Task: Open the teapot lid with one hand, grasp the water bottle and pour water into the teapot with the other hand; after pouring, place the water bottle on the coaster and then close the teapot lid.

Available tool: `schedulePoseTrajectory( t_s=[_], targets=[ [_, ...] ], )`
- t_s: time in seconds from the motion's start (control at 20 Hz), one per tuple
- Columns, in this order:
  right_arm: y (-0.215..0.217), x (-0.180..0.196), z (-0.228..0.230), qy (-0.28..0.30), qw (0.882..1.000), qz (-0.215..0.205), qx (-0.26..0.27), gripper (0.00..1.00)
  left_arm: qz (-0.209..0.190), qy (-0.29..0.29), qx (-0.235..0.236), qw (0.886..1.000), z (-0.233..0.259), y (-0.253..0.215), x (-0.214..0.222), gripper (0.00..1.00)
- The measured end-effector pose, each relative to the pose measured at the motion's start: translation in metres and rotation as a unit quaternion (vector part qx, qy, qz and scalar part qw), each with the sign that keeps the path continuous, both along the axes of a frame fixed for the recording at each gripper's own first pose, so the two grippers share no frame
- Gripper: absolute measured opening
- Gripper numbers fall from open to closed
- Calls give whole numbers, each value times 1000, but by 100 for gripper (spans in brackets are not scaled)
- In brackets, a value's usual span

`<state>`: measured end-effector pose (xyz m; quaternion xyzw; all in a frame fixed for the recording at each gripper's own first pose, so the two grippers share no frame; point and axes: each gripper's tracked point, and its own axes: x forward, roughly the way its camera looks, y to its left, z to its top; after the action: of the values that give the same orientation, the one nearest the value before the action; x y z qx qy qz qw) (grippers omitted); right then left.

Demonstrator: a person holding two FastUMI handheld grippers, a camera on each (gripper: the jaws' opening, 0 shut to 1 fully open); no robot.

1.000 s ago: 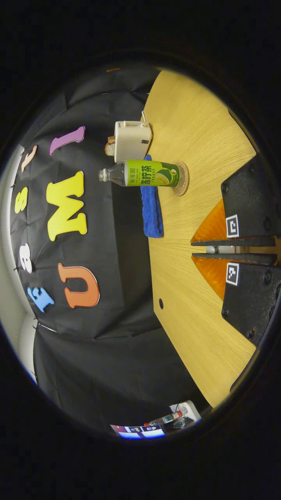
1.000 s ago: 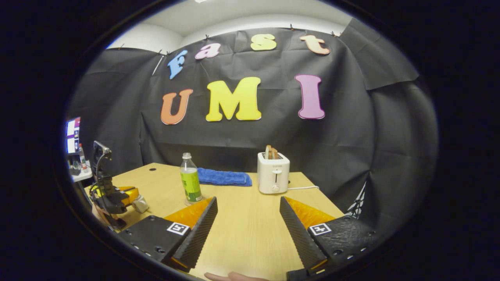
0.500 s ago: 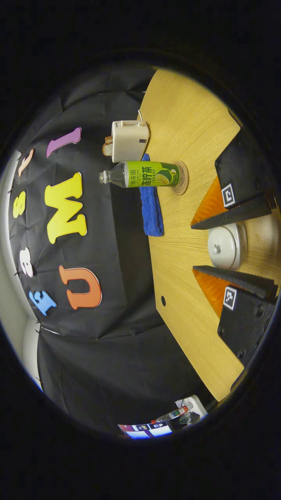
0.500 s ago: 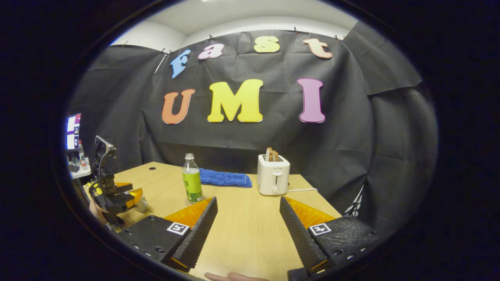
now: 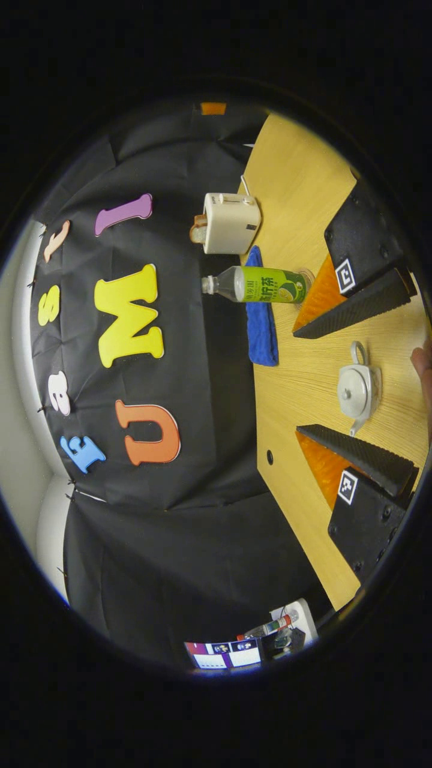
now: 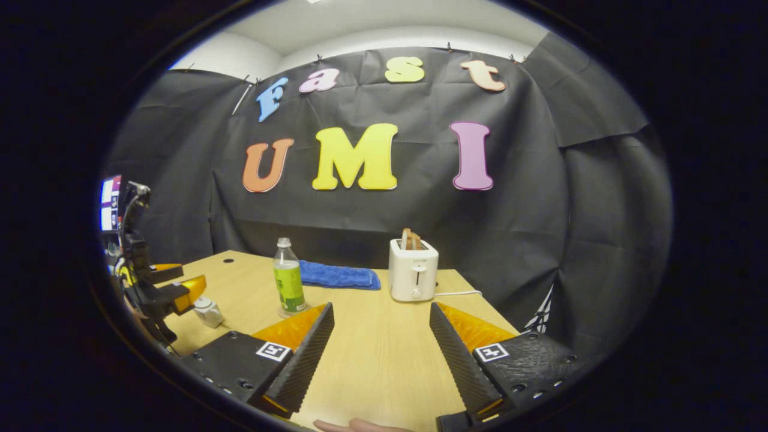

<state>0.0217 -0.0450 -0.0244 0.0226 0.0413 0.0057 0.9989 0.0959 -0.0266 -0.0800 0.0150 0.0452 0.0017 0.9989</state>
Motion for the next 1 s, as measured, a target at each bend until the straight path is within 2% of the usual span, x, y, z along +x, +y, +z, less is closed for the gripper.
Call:
schedulePoseTrajectory(
  t_s=[0.1,0.3,0.55,0.8,1.0],
  targets=[
    [-1,1,-1,3,1000,-7,0,93,-9,-13,-8,1000,19,-6,-13,91],
    [6,-2,0,6,1000,-16,-4,95,-44,-26,-23,998,48,-19,-47,91],
    [27,-22,11,-13,1000,-23,-17,95,-56,-42,-45,996,75,-17,-74,91],
    [51,-45,30,-49,998,-11,-42,95,-63,-45,-52,996,82,-13,-86,90],
    [48,-53,42,-76,995,-22,-58,96,-66,-49,-48,995,86,-13,-90,91]
  ],
)
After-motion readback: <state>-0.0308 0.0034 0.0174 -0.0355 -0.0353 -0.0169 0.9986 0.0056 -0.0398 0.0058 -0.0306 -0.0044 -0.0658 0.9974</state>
